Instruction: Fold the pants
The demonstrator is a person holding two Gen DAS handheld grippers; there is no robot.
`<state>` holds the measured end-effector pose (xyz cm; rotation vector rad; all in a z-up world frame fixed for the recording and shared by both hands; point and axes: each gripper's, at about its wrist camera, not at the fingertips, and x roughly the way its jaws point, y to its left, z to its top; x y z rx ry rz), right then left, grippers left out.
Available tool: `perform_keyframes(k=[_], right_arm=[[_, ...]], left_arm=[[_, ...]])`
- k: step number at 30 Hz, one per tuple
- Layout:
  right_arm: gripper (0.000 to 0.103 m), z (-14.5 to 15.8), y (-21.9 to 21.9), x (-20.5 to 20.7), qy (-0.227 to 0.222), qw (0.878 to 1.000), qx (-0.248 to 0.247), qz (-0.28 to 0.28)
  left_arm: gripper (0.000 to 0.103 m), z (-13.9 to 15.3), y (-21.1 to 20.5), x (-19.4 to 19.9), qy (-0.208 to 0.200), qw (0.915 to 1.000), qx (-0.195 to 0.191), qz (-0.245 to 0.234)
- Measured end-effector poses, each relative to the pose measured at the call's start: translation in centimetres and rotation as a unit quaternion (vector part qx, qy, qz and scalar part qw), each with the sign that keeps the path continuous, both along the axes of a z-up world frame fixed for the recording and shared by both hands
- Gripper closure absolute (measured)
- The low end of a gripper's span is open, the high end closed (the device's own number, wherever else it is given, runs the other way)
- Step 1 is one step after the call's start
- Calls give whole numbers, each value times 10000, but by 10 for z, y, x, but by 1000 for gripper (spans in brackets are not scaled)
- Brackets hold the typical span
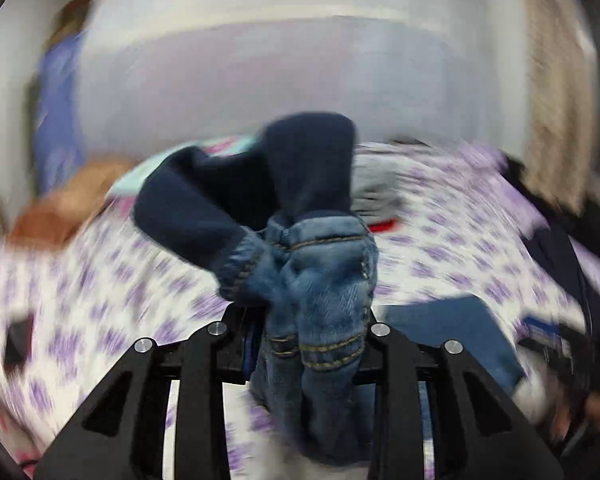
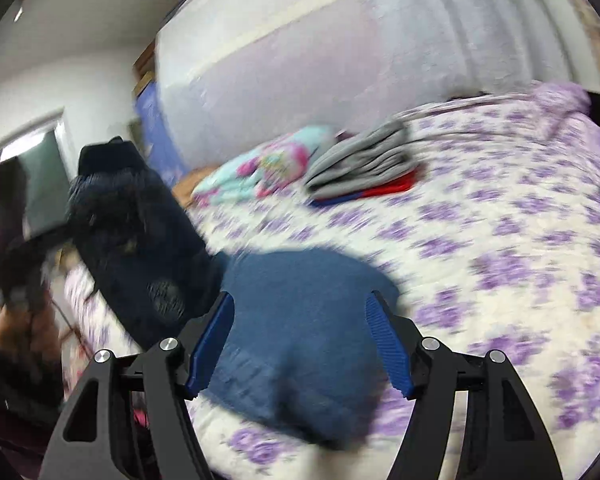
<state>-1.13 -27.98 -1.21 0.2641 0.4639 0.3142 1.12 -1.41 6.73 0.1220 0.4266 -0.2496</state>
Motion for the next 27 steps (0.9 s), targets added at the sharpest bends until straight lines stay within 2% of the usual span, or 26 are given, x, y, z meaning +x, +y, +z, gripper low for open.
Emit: perform_keyframes(k=[2,5,7,8,9,10,11,12,13,15,17,19,20,21,22,23,24,27], right_arm=[[33,3,-25,-2,12,9993,227,-297],[31,-3,-48,-2,257,9974,515,-437],[26,-11,-59,-2,480,9947,865,-291],[21,-13,-61,-2,535,9934,1003,-180],[16,-13,-63,-2,562,9917,1154,1],[13,-12,-62,-1,544,9908,1233,130],[7,-10,-60,-1,528,9896,1315,257],[4,-7,-57,3,532,9866,1469,480],[4,-4,-52,7,558,9835,1583,671],[4,0,-36,25,746,9775,1659,1064],[4,-2,-19,42,1071,9765,1440,1197],[4,-10,-4,59,1317,9717,1410,1365],[8,-14,1,64,1419,9696,1425,1395],[43,-18,6,68,1453,9692,1392,1423],[59,-21,9,71,1519,9645,1456,1594],[67,-22,7,71,1554,9600,1621,1672],[71,-17,5,65,1423,9613,1680,1659],[73,10,4,34,755,9745,1402,1579]], left_arm=[[73,-5,-44,-3,-46,9978,434,-495],[67,-44,-99,1,490,9865,977,-1218],[63,-79,-120,6,1092,9716,1262,-1676],[61,-89,-124,4,1208,9677,1300,-1791],[59,-89,-123,-1,1086,9689,1345,-1770],[53,-85,-118,-4,1059,9689,1263,-1844],[30,-79,-113,-3,1166,9666,1001,-2052],[9,-71,-106,-3,1327,9609,580,-2361],[6,-67,-104,-4,1334,9591,422,-2460],[6,-65,-100,-5,1289,9608,488,-2404],[6,-70,-97,1,1517,9578,390,-2412],[6,-70,-95,2,1573,9560,256,-2463],[6,-73,-97,1,1550,9555,236,-2500],[6,-72,-96,1,1560,9536,191,-2568],[6,-78,-98,1,1594,9518,145,-2617],[6,-78,-100,1,1625,9502,84,-2658],[6,-75,-99,-1,1583,9499,17,-2694],[6,-54,-107,-13,1215,9454,-174,-3019]])
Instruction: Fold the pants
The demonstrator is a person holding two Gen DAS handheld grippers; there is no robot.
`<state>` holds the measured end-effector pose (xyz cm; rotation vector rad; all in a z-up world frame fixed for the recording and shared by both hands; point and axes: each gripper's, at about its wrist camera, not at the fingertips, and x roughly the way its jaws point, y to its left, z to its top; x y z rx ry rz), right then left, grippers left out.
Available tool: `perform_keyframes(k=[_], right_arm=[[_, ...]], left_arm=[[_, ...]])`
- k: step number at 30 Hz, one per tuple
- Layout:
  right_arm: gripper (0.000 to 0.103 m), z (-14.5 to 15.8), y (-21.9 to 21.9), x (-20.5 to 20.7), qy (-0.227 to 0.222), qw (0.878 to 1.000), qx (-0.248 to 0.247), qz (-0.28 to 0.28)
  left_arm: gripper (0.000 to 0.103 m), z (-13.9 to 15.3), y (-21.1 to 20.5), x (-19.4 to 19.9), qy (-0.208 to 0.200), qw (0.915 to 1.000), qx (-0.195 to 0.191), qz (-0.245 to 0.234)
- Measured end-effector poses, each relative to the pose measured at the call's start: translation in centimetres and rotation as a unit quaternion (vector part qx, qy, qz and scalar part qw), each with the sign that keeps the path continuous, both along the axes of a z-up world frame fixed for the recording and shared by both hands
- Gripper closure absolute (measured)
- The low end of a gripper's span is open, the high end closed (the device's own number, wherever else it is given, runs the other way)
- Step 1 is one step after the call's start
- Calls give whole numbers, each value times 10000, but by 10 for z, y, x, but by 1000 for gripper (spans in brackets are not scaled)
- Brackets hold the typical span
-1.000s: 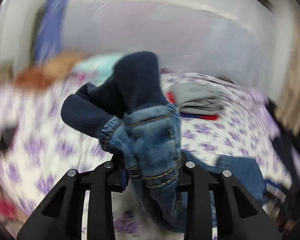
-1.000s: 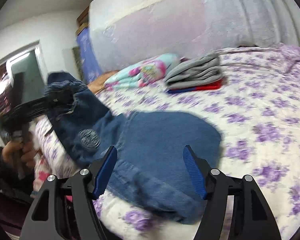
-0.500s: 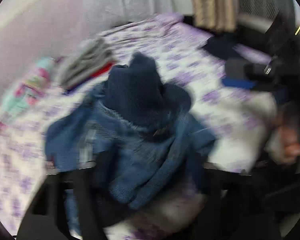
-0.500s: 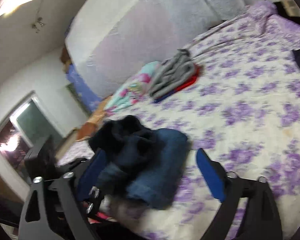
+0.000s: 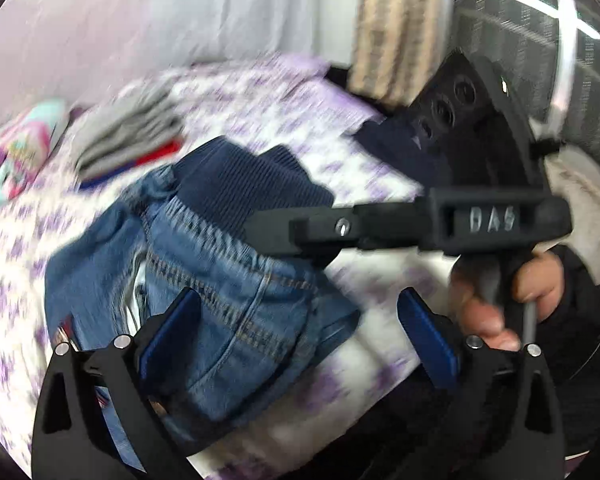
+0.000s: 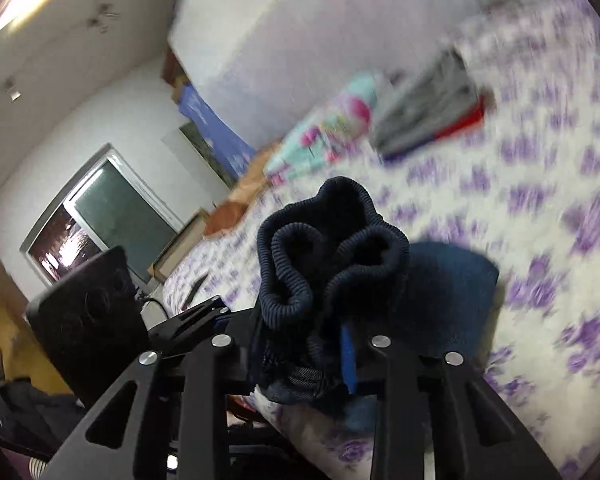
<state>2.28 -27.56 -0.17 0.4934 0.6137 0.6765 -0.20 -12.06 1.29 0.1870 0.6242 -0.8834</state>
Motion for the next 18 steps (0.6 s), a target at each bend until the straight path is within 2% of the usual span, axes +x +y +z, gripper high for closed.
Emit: perform_keyframes(k=[2,3,4,5,6,7,8,9,10,12,13,15,16,17,18], right_arm=[[73,12,-5,-17,-349,9990,-161,-229],[70,12,-12,-23,-357,9983,-226,-406],[67,5,-19,-20,-173,9980,-223,-569],[54,-10,-27,-13,193,9963,-242,-797],[41,-35,-37,-4,798,9908,-269,-1055],[36,-52,-46,-1,1144,9869,-130,-1133],[35,-62,-52,-2,1368,9837,49,-1166],[35,-58,-53,-9,1264,9850,130,-1167],[35,-49,-52,-15,1042,9869,-4,-1230],[36,-9,-49,-35,169,9886,-324,-1460],[37,13,-46,-43,-276,9879,-383,-1479],[37,46,-36,-52,-820,9863,-543,-1327],[37,59,-24,-50,-959,9874,-631,-1094],[37,66,-9,-43,-992,9894,-687,-806],[37,67,2,-35,-946,9906,-767,-624]], left_arm=[[6,13,-8,-10,-282,9994,-77,-201],[6,13,-14,-10,-288,9992,-14,-284],[6,4,-22,-2,-63,9995,117,-292],[6,-4,-27,6,204,9992,164,-295],[7,-19,-32,20,570,9977,226,-290],[7,-38,-33,36,983,9943,226,-340],[8,-42,-32,38,1048,9936,155,-397],[8,-38,-28,34,1013,9938,57,-453],[8,-29,-23,27,954,9940,-52,-530],[7,-10,-8,14,809,9941,-288,-655],[7,6,8,2,536,9955,-453,-644],[5,19,25,-12,162,9975,-500,-468],[5,21,34,-15,66,9987,-428,-286],[5,18,40,-11,146,9992,-339,-124],[5,8,46,-2,409,9988,-266,65]])
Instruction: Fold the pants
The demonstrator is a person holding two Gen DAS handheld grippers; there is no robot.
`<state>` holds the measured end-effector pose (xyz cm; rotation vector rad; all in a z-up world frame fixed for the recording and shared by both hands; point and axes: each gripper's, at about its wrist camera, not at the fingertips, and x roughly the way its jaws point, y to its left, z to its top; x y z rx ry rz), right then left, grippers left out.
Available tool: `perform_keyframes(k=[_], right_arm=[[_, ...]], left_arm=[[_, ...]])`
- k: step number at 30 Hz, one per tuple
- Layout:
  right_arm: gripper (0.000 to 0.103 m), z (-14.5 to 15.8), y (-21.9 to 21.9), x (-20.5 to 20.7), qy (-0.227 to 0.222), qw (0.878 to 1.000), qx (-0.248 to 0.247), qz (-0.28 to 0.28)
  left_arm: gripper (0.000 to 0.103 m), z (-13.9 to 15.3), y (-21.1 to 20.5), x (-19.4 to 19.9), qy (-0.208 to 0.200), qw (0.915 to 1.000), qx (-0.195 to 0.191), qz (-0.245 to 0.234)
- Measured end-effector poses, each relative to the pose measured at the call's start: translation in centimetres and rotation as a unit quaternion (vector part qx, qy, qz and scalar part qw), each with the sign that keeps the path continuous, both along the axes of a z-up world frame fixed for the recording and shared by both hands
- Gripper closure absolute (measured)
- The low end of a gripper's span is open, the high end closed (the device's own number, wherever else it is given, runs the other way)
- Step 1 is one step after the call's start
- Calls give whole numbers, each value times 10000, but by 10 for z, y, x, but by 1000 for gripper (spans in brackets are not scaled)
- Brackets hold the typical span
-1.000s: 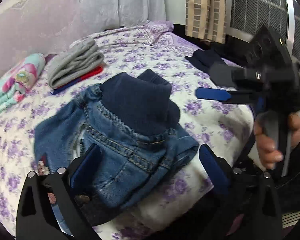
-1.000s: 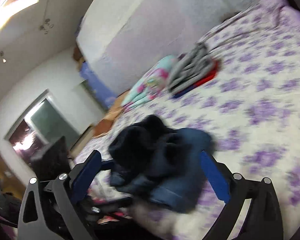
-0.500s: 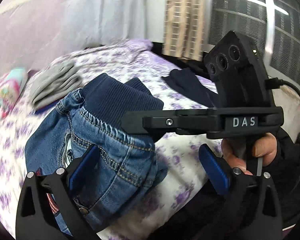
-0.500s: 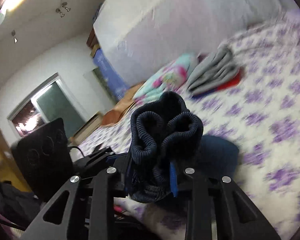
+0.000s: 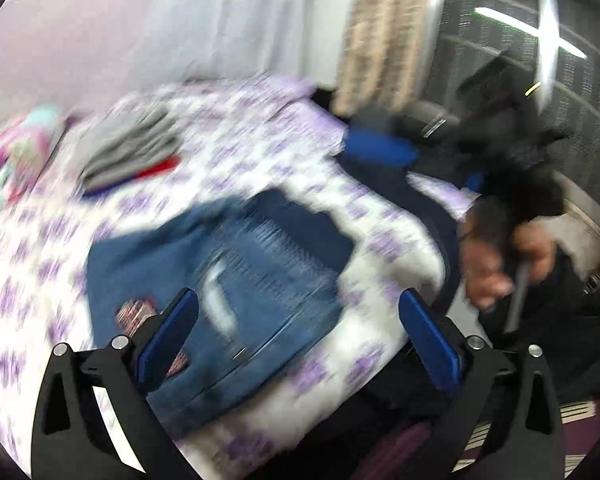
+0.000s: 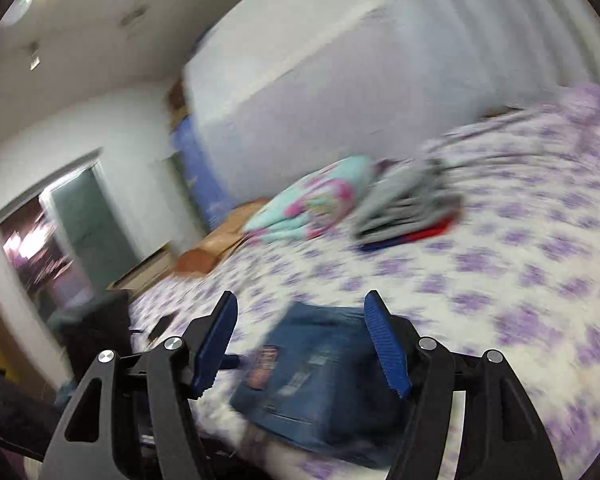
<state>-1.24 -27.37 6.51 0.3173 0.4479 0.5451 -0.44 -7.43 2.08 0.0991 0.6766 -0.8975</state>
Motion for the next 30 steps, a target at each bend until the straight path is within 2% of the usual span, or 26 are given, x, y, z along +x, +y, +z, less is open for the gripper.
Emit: perform_keyframes(k=[2,3,4,5,6,7,8,10,11,12,13,15,17,20,21,23,26,28,30], right_arm=[[38,-10,30,26,370,9983,-400,217],[38,-27,43,43,718,9940,-825,86],[40,-49,47,60,1086,9868,-1192,-153],[46,-67,46,70,1283,9817,-1369,-325],[46,-91,40,81,1424,9764,-1540,-522],[46,-97,33,80,1249,9808,-1422,-477],[47,-96,28,79,1199,9834,-1295,-414],[47,-84,19,64,1178,9884,-899,-347],[45,-78,15,57,1126,9904,-732,-332],[36,-69,7,49,1059,9920,-549,-411],[29,-60,2,42,994,9924,-466,-552],[3,-49,-22,15,802,9921,-341,-903],[3,-58,-46,12,944,9906,-91,-984],[3,-94,-67,21,1712,9820,477,-636],[3,-104,-67,24,1911,9779,658,-530],[3,-122,-62,33,2237,9697,940,-281],[3,-137,-50,50,2294,9638,1356,91],[3,-137,-42,65,2333,9576,1669,278],[3,-135,-34,78,2413,9573,1550,367]], left_arm=[[5,-25,5,20,485,9982,201,302],[5,-41,6,30,655,9969,258,362],[5,-53,8,34,650,9965,321,416],[5,-65,8,37,569,9965,373,493],[5,-68,10,35,452,9973,315,489],[5,-69,8,31,219,9983,287,455],[5,-69,6,29,161,9982,348,457],[5,-61,8,32,313,9985,233,388],[5,-56,15,35,499,9982,58,335],[5,-46,26,38,753,9966,-206,276],[5,-40,35,39,787,9959,-347,294],[5,-25,59,34,585,9957,-449,553],[5,-24,76,34,609,9940,-476,769],[5,-46,92,58,1072,9872,-412,1105],[5,-56,90,67,1363,9838,-506,1049],[5,-66,81,71,1517,9828,-608,862],[5,-74,58,86,1419,9853,-352,885],[5,-75,56,95,1604,9812,-464,970],[4,-73,53,100,1659,9799,-471,1001]])
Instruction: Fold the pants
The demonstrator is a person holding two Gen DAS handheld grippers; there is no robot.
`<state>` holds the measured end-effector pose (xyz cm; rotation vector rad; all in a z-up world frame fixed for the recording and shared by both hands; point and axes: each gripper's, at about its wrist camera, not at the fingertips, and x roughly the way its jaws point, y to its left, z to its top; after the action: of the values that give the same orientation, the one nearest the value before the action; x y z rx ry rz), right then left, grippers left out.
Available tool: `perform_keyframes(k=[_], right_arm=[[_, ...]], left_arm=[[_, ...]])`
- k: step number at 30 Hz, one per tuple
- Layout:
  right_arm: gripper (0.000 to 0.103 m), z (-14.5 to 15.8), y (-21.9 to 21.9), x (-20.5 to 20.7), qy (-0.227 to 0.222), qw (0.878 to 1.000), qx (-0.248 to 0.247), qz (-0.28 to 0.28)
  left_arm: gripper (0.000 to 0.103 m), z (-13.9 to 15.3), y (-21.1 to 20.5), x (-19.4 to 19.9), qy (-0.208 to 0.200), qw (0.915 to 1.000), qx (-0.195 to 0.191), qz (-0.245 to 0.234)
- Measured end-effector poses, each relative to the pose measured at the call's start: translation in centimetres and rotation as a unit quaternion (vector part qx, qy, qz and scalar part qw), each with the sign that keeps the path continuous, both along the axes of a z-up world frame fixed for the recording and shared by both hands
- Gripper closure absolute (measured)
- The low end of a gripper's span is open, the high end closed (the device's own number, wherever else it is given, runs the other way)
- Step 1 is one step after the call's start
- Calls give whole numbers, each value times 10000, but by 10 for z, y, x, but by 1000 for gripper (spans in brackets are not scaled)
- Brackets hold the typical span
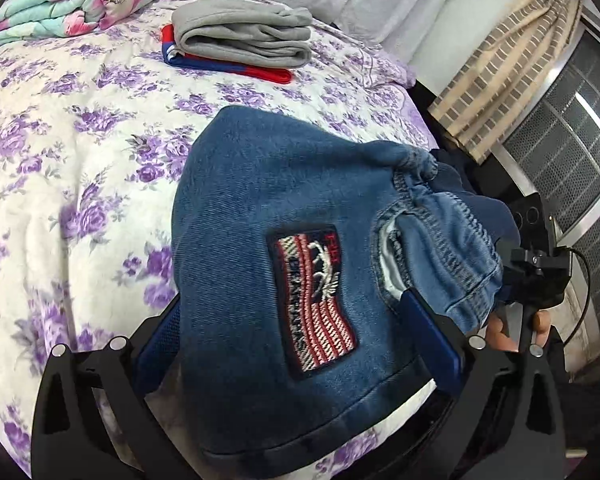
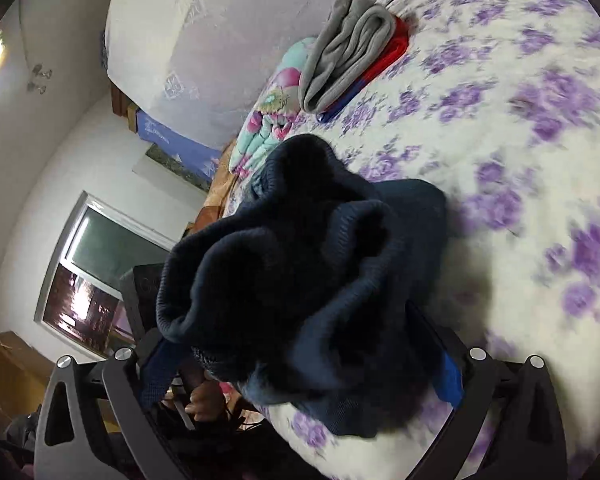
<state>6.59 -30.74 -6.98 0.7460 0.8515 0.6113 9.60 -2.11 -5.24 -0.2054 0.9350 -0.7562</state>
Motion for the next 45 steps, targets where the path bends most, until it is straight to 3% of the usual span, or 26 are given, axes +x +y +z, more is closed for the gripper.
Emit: perform_keyframes(k=[3,7,12,14,17,21,22,24,26,32,36,41,45], right_arm=[[3,-1,1,9,141,9997,136,123],[3,-4,-18,3,333,9963,756,230],[3,-2,-23,-19,38,9961,830,311],[3,1,-16,-21,-37,9974,664,277],[3,5,-1,-13,-40,9997,229,120],[5,-9,15,13,385,9984,-379,-188],[8,-10,19,14,334,9979,-500,-220],[27,-5,26,10,118,9965,-772,-293],[35,0,25,3,-38,9966,-750,-334],[39,48,22,-23,-790,9917,-964,-302],[39,70,7,-13,-917,9908,-941,-314],[39,108,4,35,-1094,9857,-1231,-370],[38,169,4,99,-1601,9745,-1500,-480]], left_arm=[[4,-2,-8,1,4,9999,137,-15],[5,0,14,-2,118,9999,40,-10],[5,-5,30,15,374,9988,-112,279],[5,-12,19,20,541,9980,-137,285],[4,-8,-4,16,266,9996,20,116],[4,-7,-20,13,121,9994,252,189],[4,-7,-20,12,109,9994,261,202],[5,-4,-20,8,70,9994,271,192],[8,1,-17,2,9,9996,197,186],[10,43,-23,-20,-346,9994,80,31],[10,68,-28,-11,-487,9988,-16,63],[10,100,-38,54,-250,9994,-93,224],[10,160,-46,123,-666,9967,-190,432]])
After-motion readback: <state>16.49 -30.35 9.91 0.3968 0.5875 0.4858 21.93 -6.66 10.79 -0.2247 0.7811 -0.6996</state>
